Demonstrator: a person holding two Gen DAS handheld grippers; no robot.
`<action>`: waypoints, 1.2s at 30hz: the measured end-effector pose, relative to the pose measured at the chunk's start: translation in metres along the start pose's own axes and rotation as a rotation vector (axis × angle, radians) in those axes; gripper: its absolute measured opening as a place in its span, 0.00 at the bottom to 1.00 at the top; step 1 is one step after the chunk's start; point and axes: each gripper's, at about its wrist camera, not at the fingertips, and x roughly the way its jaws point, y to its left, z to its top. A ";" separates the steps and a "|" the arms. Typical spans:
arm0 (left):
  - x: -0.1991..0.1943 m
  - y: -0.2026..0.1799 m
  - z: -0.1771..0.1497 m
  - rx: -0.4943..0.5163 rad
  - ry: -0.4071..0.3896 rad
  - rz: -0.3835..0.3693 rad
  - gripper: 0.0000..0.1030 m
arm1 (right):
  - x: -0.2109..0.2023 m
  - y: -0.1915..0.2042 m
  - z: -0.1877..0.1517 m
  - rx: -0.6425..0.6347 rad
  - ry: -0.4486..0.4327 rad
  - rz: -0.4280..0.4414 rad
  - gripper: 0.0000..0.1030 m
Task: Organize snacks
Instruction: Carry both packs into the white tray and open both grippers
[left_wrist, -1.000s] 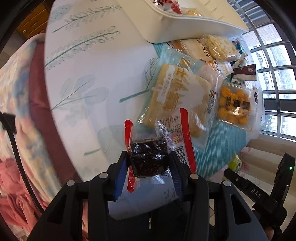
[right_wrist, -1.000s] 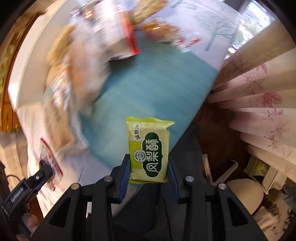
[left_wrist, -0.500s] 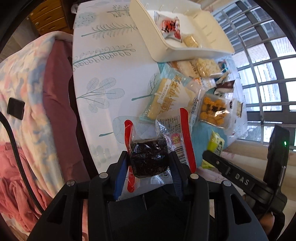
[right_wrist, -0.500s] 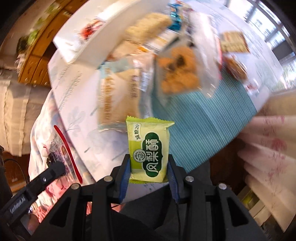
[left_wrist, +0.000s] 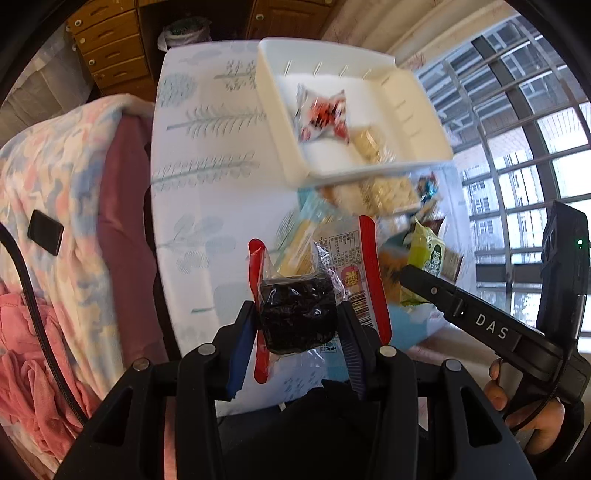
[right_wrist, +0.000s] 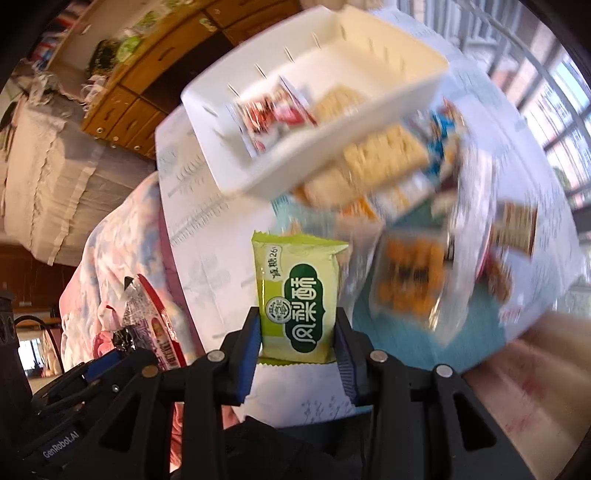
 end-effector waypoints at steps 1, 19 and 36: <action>-0.001 -0.005 0.005 -0.004 -0.009 -0.004 0.42 | -0.003 0.000 0.007 -0.013 -0.007 0.001 0.37; 0.001 -0.073 0.099 -0.194 -0.250 -0.071 0.42 | -0.034 -0.042 0.140 -0.205 -0.119 0.064 0.37; 0.058 -0.085 0.144 -0.310 -0.234 -0.018 0.46 | -0.010 -0.067 0.206 -0.255 -0.094 0.143 0.37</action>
